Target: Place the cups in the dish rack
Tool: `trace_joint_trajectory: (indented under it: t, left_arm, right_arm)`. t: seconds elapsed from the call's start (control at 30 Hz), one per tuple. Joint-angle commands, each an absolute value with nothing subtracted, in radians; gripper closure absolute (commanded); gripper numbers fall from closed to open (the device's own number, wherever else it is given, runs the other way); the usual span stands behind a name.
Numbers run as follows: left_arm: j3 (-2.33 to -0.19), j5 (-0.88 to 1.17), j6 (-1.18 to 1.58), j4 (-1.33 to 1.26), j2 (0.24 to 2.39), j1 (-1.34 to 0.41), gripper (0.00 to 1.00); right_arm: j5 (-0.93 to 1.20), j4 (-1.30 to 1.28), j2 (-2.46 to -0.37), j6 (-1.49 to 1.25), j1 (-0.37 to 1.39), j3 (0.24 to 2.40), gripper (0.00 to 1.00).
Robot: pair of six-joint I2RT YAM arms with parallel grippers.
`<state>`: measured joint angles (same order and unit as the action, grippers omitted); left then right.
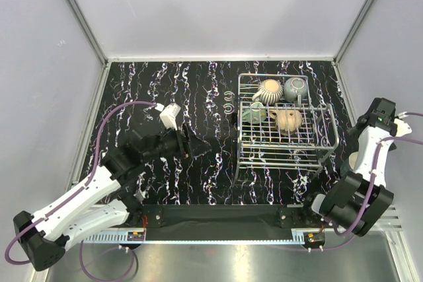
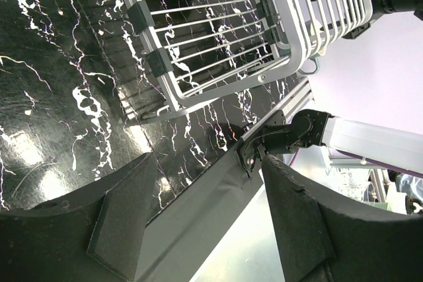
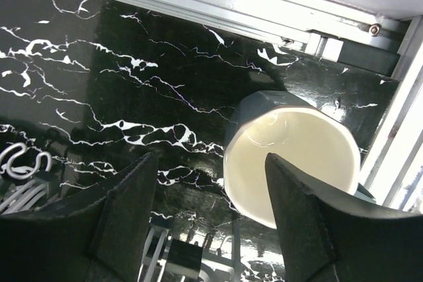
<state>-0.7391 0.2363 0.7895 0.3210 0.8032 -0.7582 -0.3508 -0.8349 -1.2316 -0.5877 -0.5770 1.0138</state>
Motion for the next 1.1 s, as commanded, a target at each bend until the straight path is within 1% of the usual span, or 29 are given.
trace_joint_trajectory:
  t: [0.0,0.07,0.1,0.2,0.23,0.4,0.53,0.57,0.6,0.63,0.67,0.7,0.8,0.97,1.07]
  left_arm:
    - [-0.788,0.264,0.773,0.272,0.807,-0.755,0.3]
    - [-0.79,0.262,0.773,0.268,0.81,-0.755,0.3]
    - [-0.79,0.264,0.773,0.265,0.811,-0.755,0.29]
    - [-0.788,0.27,0.776,0.256,0.819,-0.755,0.29]
    - [-0.792,0.273,0.775,0.258,0.822,-0.755,0.29]
    - [-0.795,0.276,0.77,0.262,0.825,-0.755,0.29]
    - [-0.793,0.273,0.769,0.264,0.824,-0.755,0.29]
    - [-0.795,0.273,0.769,0.265,0.824,-0.755,0.29]
    - [-0.795,0.273,0.769,0.264,0.824,-0.755,0.29]
    - [-0.796,0.273,0.77,0.262,0.824,-0.755,0.28]
    - [-0.796,0.276,0.77,0.261,0.822,-0.755,0.28]
    - [-0.799,0.278,0.772,0.262,0.822,-0.755,0.28]
    - [-0.799,0.282,0.77,0.261,0.81,-0.755,0.27]
    - [-0.779,0.284,0.781,0.232,0.775,-0.755,0.21]
    - [-0.79,0.291,0.782,0.229,0.775,-0.755,0.17]
  right_arm:
    - [-0.393,-0.782,-1.243,-0.623,-0.581,0.997,0.28]
    - [-0.394,-0.761,-1.236,-0.626,-0.581,0.967,0.31]
    - [-0.397,-0.755,-1.235,-0.629,-0.581,0.956,0.35]
    - [-0.403,-0.723,-1.224,-0.634,-0.581,0.913,0.36]
    - [-0.406,-0.713,-1.226,-0.634,-0.581,0.898,0.4]
    - [-0.434,-0.686,-1.23,-0.641,-0.581,0.855,0.44]
    - [-0.431,-0.663,-1.239,-0.638,-0.581,0.833,0.65]
    - [-0.425,-0.663,-1.238,-0.638,-0.581,0.831,0.77]
    - [-0.425,-0.66,-1.232,-0.638,-0.581,0.833,0.83]
    - [-0.423,-0.664,-1.227,-0.637,-0.581,0.834,0.94]
    - [-0.425,-0.666,-1.224,-0.637,-0.581,0.839,0.98]
    - [-0.423,-0.673,-1.218,-0.635,-0.581,0.85,1.0]
    - [-0.413,-0.689,-1.195,-0.612,-0.581,0.882,1.0]
    - [-0.341,-0.698,-1.109,-0.537,-0.581,0.956,1.0]
    - [-0.31,-0.733,-1.062,-0.506,-0.58,1.046,1.0]
